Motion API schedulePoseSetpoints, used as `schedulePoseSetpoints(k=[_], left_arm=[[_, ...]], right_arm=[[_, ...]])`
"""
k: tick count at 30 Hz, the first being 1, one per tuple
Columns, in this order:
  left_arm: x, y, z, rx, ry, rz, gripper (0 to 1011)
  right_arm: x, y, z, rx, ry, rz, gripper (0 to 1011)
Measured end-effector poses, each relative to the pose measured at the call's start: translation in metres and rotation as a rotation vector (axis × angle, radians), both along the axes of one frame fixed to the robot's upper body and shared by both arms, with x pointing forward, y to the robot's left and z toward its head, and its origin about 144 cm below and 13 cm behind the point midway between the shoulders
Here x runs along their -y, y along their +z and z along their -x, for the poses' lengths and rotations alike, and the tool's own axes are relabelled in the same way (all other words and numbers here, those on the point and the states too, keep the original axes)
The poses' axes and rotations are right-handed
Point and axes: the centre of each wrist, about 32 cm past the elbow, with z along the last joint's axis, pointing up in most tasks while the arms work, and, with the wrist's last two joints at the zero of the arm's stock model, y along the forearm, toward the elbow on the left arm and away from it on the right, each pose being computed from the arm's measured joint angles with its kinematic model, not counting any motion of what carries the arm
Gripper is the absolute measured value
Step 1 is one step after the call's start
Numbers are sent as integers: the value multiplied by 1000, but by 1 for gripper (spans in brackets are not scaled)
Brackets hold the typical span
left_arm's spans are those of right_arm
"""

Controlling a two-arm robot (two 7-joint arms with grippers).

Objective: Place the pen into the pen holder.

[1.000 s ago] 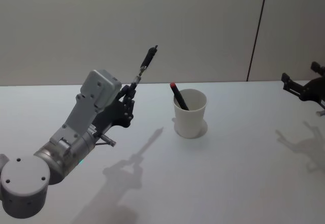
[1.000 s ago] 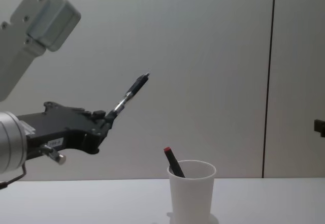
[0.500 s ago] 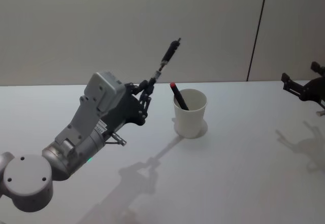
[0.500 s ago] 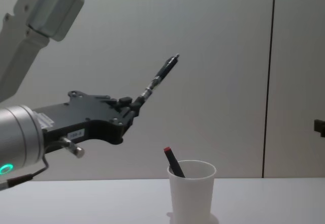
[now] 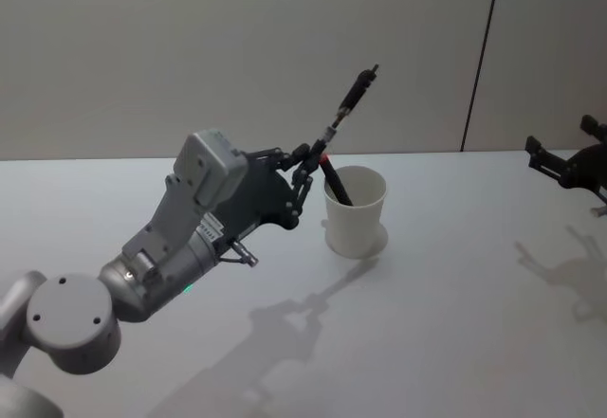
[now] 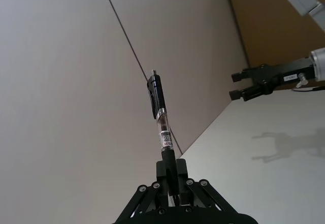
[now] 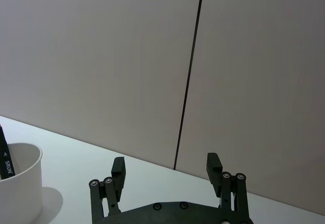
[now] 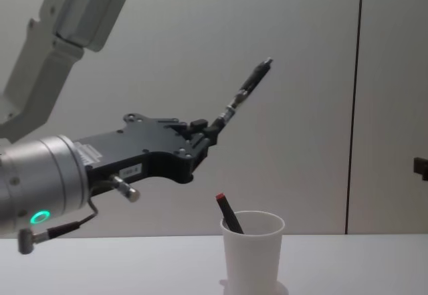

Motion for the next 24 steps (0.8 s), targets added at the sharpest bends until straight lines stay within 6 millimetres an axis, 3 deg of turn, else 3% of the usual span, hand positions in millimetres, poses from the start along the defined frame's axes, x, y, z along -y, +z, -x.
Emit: schedulePoseSetpoints(k=[24], left_arm=[[14, -1, -47, 2, -191, 12, 122]], right_arm=[[0, 0, 0, 0, 0, 0, 1002]])
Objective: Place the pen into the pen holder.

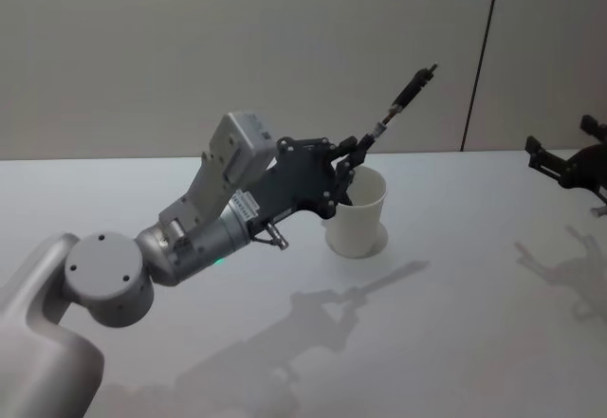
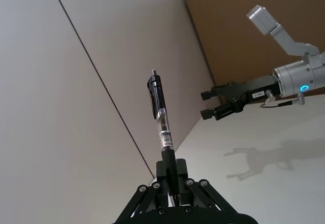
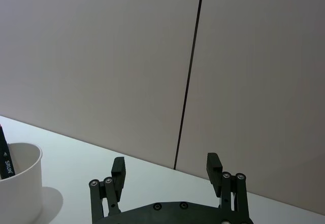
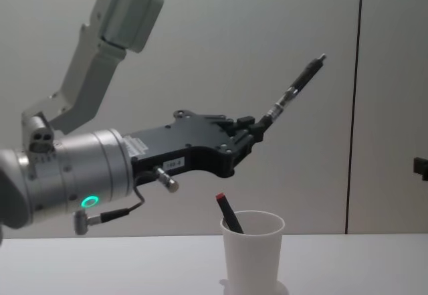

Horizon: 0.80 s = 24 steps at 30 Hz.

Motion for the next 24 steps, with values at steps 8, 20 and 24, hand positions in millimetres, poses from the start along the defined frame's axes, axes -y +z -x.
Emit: schedulePoseSetpoints(k=[8, 20, 24], left_arm=[[5, 0, -13, -4, -62, -3, 122], [14, -4, -24, -22, -162, -3, 122], [18, -6, -25, -31, -194, -1, 122]], right_arm=[[0, 0, 0, 0, 0, 0, 1002], [0, 0, 0, 0, 0, 0, 1001], [0, 0, 0, 0, 0, 0, 1002]])
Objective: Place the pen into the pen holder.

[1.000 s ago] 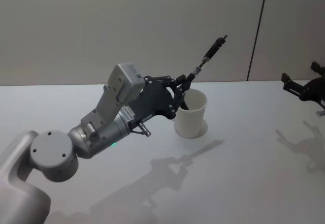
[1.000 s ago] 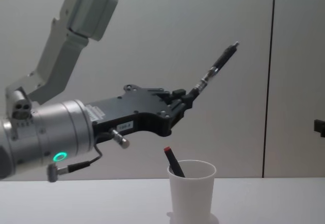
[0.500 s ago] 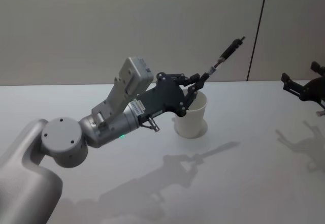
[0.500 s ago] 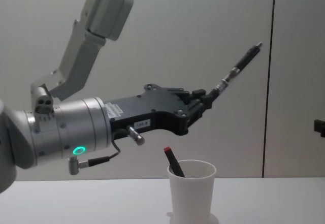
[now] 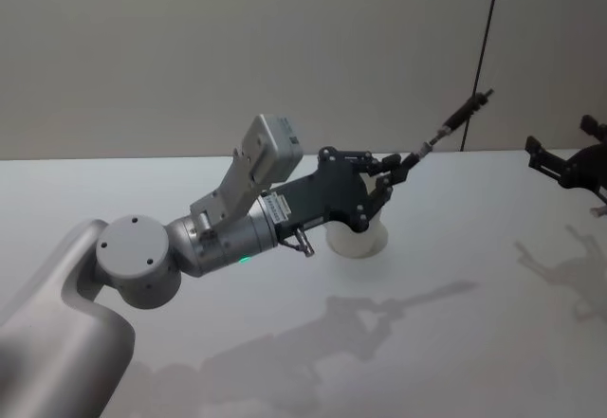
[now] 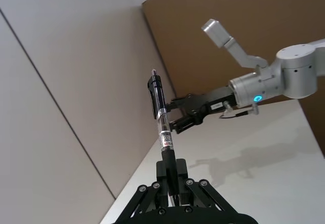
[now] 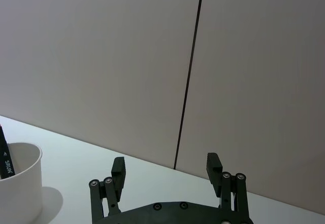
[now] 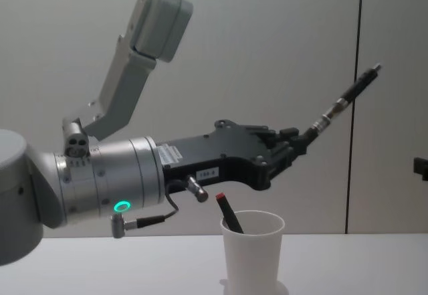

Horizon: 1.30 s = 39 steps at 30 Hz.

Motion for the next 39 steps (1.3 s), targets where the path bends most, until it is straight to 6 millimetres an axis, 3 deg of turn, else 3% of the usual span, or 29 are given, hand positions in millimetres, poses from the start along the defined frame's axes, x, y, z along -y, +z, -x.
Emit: schedulePoseSetpoints(k=[28, 39], left_arm=[[13, -10, 16, -58, -94, -10, 122], [16, -9, 24, -64, -42, -43, 122]], right_arm=[[0, 0, 0, 0, 0, 0, 1002], [0, 0, 0, 0, 0, 0, 1002]])
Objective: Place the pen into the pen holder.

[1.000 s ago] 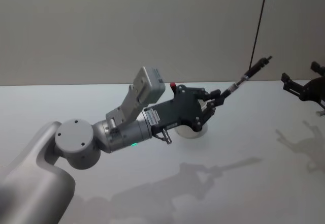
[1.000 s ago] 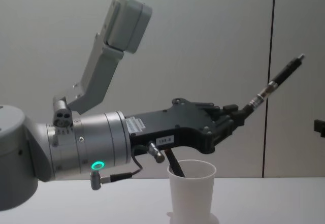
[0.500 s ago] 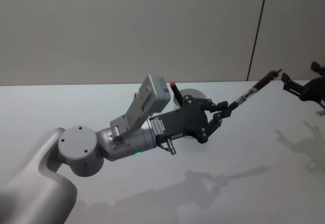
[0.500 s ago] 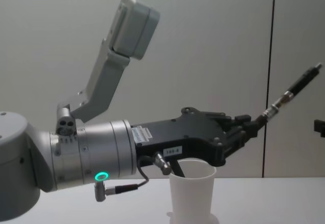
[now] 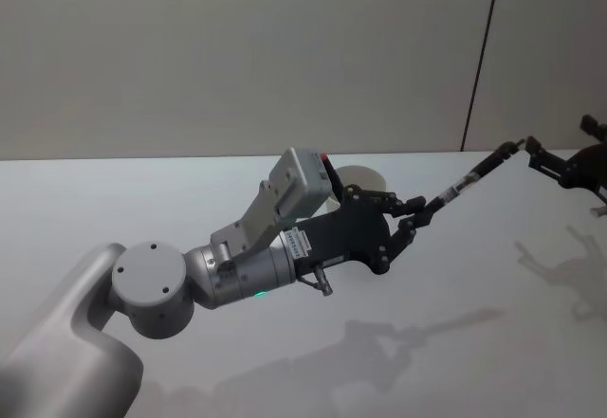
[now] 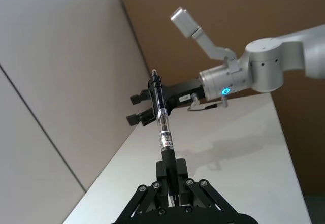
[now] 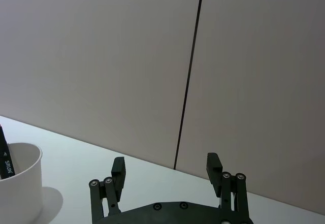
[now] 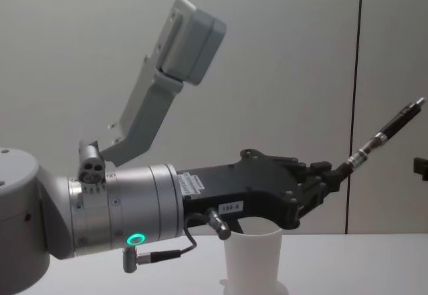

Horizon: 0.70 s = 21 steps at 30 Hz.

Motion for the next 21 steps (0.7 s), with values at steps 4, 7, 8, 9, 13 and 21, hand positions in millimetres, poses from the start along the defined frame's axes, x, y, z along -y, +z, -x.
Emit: schedulePoseSetpoints(k=[4, 7, 8, 9, 13, 21], left_arm=[[0, 1, 4, 2, 34, -15, 122], [0, 3, 6, 5, 65, -31, 122], [0, 3, 7, 6, 74, -36, 122], [0, 4, 8, 7, 77, -38, 122], [0, 5, 11, 18, 113, -57, 122], [1, 8, 14, 40, 147, -80, 122]], right_arm=[[0, 0, 0, 0, 0, 0, 1002], [0, 0, 0, 0, 0, 0, 1001], [0, 0, 0, 0, 0, 0, 1002], [0, 0, 0, 0, 0, 0, 1002], [0, 0, 0, 0, 0, 0, 1002], [0, 0, 0, 0, 0, 0, 1002]])
